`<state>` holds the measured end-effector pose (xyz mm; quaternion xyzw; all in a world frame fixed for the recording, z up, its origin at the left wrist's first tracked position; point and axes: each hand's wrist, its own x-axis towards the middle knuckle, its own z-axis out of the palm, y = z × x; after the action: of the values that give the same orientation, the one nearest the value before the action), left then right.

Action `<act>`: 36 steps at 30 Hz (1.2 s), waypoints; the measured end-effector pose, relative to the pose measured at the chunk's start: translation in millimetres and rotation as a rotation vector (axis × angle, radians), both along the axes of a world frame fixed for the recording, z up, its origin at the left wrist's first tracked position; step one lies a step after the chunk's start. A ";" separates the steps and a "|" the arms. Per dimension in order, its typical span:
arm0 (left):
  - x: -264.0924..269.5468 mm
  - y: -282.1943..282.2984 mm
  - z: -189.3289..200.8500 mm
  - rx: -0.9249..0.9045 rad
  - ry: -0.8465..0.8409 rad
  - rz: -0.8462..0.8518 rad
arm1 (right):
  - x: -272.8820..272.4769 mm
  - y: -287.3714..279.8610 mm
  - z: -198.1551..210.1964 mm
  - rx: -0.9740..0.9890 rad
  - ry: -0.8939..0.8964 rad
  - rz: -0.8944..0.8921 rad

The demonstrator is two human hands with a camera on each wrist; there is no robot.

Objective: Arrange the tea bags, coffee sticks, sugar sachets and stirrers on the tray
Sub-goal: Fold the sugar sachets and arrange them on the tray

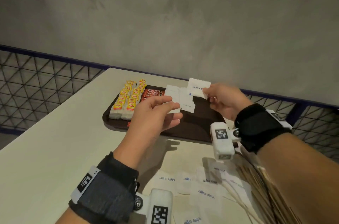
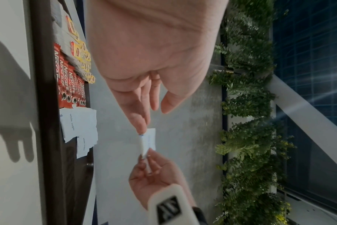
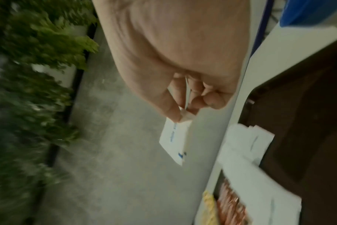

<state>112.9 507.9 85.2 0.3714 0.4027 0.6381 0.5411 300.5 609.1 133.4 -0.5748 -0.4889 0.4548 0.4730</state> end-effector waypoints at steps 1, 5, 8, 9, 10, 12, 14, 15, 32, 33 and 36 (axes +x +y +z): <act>-0.2 -0.1 0.8 0.001 0.000 0.002 | 2.5 12.3 -3.3 -0.064 -0.059 0.007; -3.8 1.3 0.8 0.013 0.001 0.028 | 10.2 49.1 -29.5 -0.235 -0.258 -0.012; -6.8 3.3 1.0 0.016 -0.006 0.060 | 12.5 68.0 -49.3 -0.291 -0.256 -0.070; -7.3 3.8 1.3 0.016 -0.009 0.066 | 11.8 72.5 -54.2 -0.306 -0.256 -0.076; -7.3 4.2 1.0 0.016 -0.013 0.072 | 10.5 75.8 -57.9 -0.323 -0.259 -0.074; -6.3 4.2 0.0 0.016 -0.020 0.076 | 7.2 80.4 -62.8 -0.350 -0.274 -0.058; -4.2 3.8 -1.4 0.019 -0.016 0.072 | 3.3 83.7 -63.9 -0.358 -0.282 -0.047; -3.1 3.5 -2.1 0.020 -0.013 0.069 | 1.9 85.5 -64.2 -0.356 -0.287 -0.044; 13.1 -5.9 1.4 0.012 0.016 0.020 | -7.8 94.4 -66.9 -0.304 -0.474 0.009; 13.2 -6.4 1.5 0.013 0.018 0.019 | -7.2 94.4 -66.7 -0.301 -0.479 0.011; 13.5 -7.3 1.5 0.013 0.027 0.018 | -5.4 92.2 -65.1 -0.298 -0.508 0.034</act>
<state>126.5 500.6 86.7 0.3799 0.4093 0.6402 0.5275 295.1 701.3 68.3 -0.7250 -0.5292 0.3710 0.2382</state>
